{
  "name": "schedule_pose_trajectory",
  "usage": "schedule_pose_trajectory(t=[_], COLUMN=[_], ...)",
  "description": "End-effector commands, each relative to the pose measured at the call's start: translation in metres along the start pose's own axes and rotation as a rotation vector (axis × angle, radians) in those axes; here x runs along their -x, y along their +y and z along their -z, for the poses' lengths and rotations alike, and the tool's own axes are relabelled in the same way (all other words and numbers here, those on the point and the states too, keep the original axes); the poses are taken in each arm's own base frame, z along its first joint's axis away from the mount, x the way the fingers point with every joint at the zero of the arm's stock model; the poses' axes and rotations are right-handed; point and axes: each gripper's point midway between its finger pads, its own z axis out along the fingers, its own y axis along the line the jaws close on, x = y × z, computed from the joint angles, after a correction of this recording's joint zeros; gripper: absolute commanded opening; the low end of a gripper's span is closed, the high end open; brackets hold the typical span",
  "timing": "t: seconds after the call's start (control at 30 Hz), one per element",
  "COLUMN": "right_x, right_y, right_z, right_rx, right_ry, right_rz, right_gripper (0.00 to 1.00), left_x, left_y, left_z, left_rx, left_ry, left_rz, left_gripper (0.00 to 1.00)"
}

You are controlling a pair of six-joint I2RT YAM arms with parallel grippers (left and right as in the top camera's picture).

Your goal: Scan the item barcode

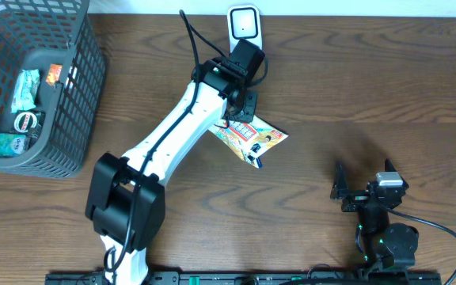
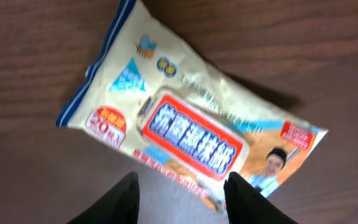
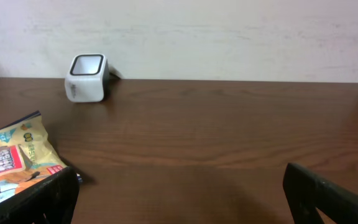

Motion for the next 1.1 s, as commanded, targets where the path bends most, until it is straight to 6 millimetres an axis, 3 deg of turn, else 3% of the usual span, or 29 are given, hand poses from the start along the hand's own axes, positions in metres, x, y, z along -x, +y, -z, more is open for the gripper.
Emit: schedule_pose_trajectory(t=[0.0, 0.13, 0.23, 0.43, 0.53, 0.83, 1.07], right_x=[-0.001, -0.001, -0.001, -0.001, -0.001, -0.001, -0.001], right_y=[0.0, 0.0, 0.0, 0.0, 0.0, 0.0, 0.0], right_z=[0.0, 0.0, 0.0, 0.0, 0.0, 0.0, 0.0], right_rx=[-0.002, -0.002, -0.002, -0.002, -0.002, -0.002, -0.002], right_ry=[0.001, 0.001, 0.001, 0.001, 0.001, 0.001, 0.001], right_rz=[0.008, 0.008, 0.008, 0.008, 0.008, 0.008, 0.008], right_gripper=[0.99, 0.99, 0.99, 0.99, 0.99, 0.99, 0.99], left_x=[-0.026, -0.055, -0.072, -0.09, -0.084, -0.038, -0.013], left_y=[0.007, 0.002, 0.01, 0.024, 0.026, 0.02, 0.024], left_z=[-0.022, -0.04, -0.052, -0.062, -0.066, -0.092, -0.097], left_rx=[0.026, -0.018, 0.012, 0.065, 0.067, 0.01, -0.021], left_ry=[0.107, 0.218, 0.264, 0.33, 0.308, 0.131, 0.041], left_rz=[0.015, 0.055, 0.055, 0.151, 0.163, 0.132, -0.051], left_gripper=[0.44, 0.45, 0.44, 0.44, 0.44, 0.44, 0.45])
